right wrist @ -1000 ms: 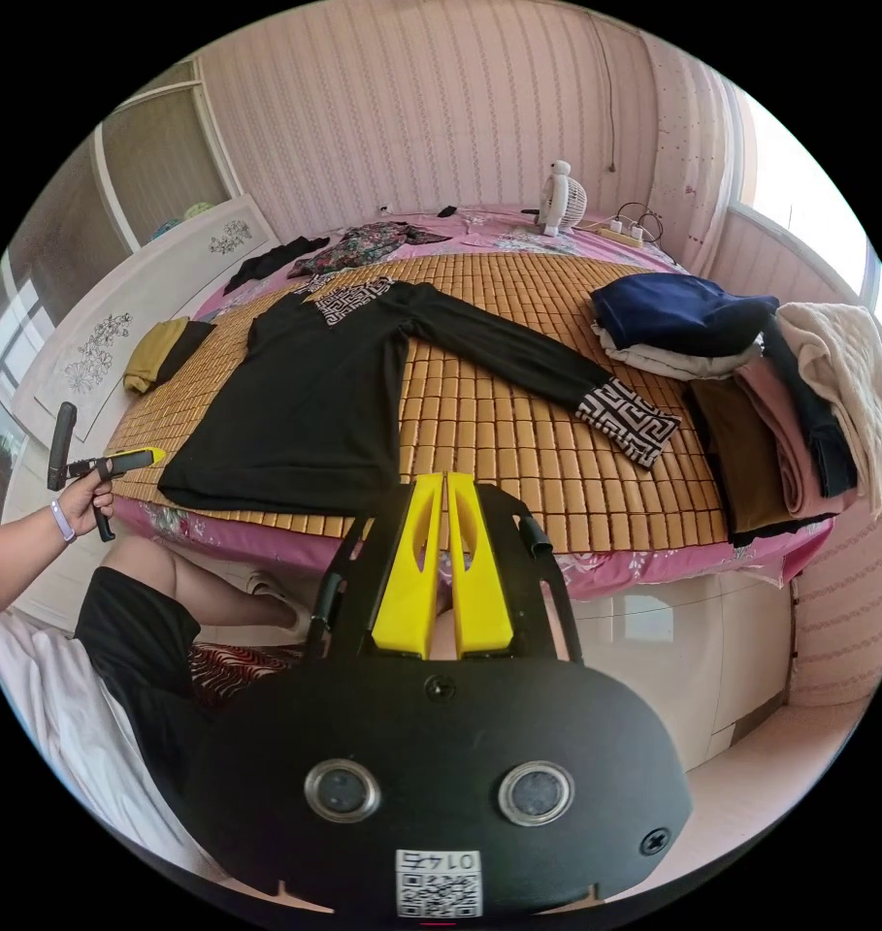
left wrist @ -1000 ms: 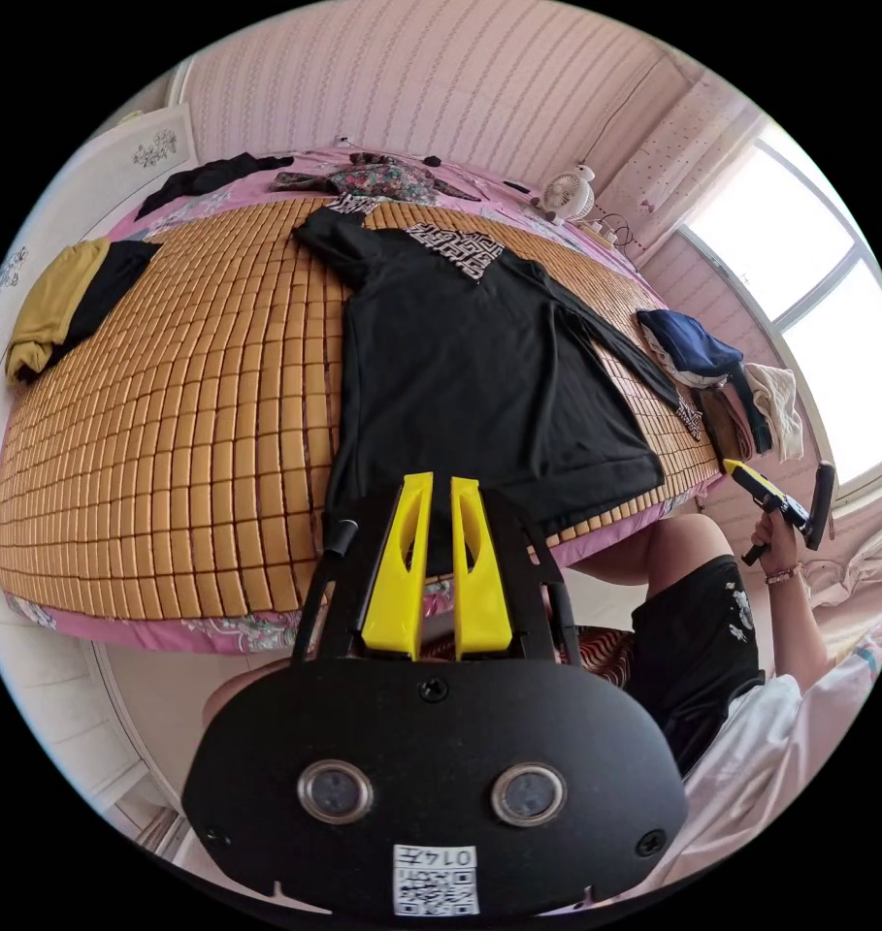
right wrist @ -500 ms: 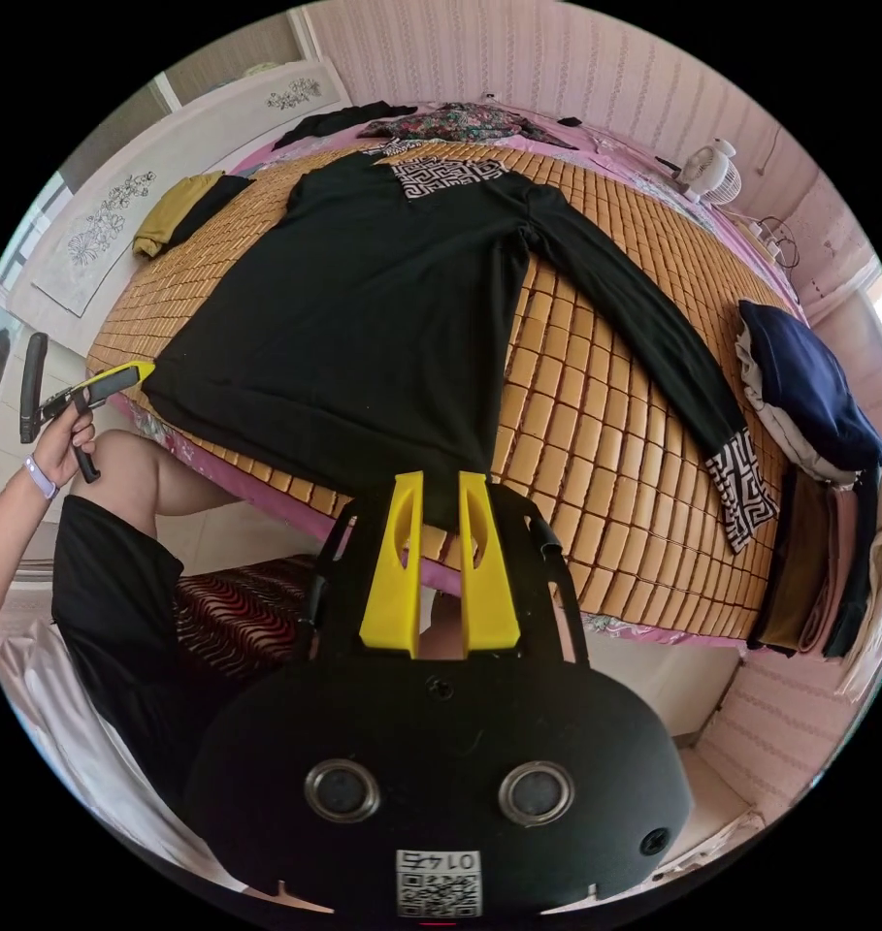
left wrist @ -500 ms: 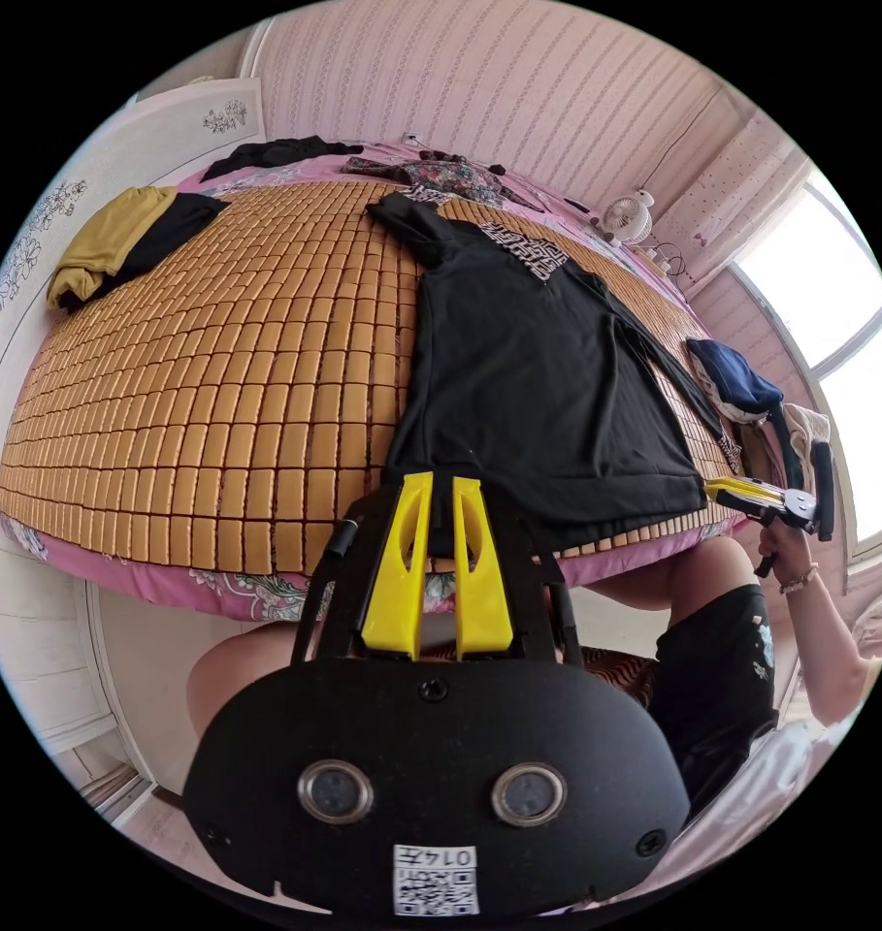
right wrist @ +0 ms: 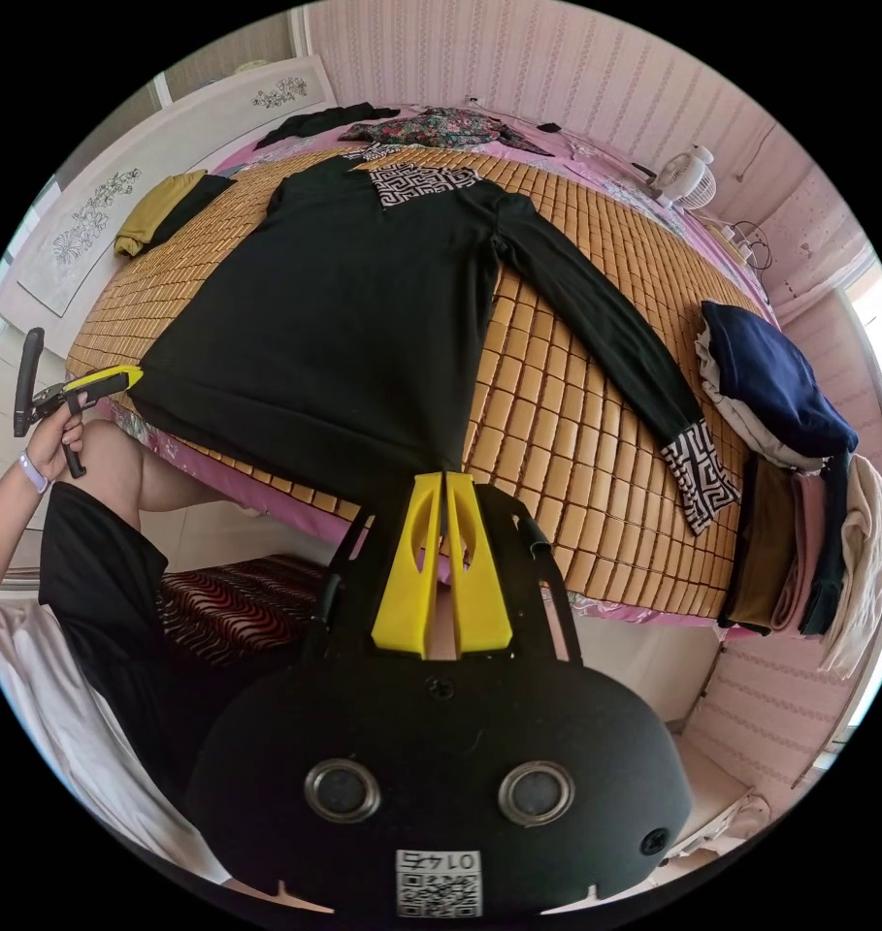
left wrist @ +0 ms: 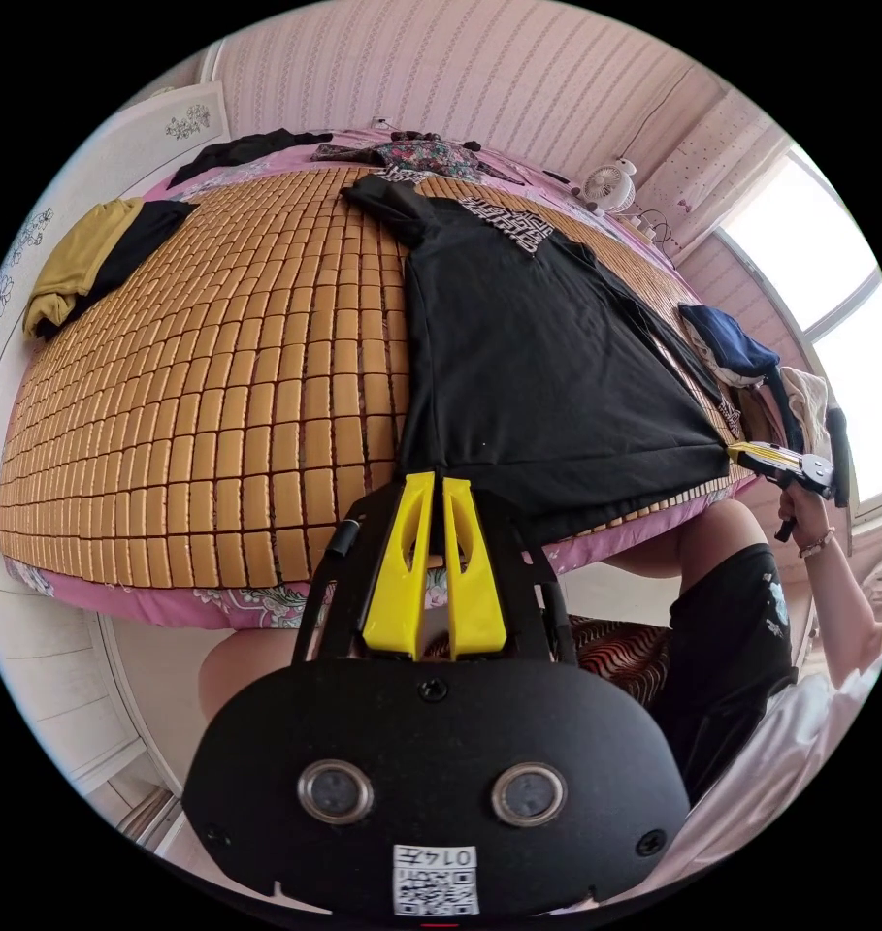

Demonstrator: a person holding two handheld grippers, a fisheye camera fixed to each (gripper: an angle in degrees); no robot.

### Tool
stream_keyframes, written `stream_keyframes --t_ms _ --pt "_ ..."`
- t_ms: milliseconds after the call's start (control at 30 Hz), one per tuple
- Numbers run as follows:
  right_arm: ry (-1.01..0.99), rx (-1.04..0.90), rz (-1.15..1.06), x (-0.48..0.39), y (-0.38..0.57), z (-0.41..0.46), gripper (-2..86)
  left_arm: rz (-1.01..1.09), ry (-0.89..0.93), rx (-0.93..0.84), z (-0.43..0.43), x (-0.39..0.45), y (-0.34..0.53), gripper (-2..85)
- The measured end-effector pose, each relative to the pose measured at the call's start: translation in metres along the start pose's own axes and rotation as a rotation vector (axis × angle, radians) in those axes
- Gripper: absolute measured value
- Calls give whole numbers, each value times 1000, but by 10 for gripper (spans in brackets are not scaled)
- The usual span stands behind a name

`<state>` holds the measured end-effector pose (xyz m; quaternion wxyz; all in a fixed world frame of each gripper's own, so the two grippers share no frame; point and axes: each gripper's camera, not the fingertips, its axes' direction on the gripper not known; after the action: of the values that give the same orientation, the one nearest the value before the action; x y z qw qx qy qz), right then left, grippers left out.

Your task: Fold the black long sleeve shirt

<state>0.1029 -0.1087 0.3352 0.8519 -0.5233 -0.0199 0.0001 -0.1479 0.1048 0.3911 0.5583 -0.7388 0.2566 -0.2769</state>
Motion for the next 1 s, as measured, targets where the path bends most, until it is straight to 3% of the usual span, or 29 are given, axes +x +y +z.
stream_keyframes --t_ms 333,567,867,1000 --pt "35 -125 4 -4 -25 24 13 -30 23 -108 -5 -10 20 12" --pt "-46 -83 -16 17 -48 -16 40 -42 48 43 -50 -13 49 15" --pt "-199 97 -353 -62 -273 -50 54 14 -15 22 -23 -11 53 8" --pt "-310 147 -384 -121 -396 -24 66 21 15 46 -26 -17 63 5"
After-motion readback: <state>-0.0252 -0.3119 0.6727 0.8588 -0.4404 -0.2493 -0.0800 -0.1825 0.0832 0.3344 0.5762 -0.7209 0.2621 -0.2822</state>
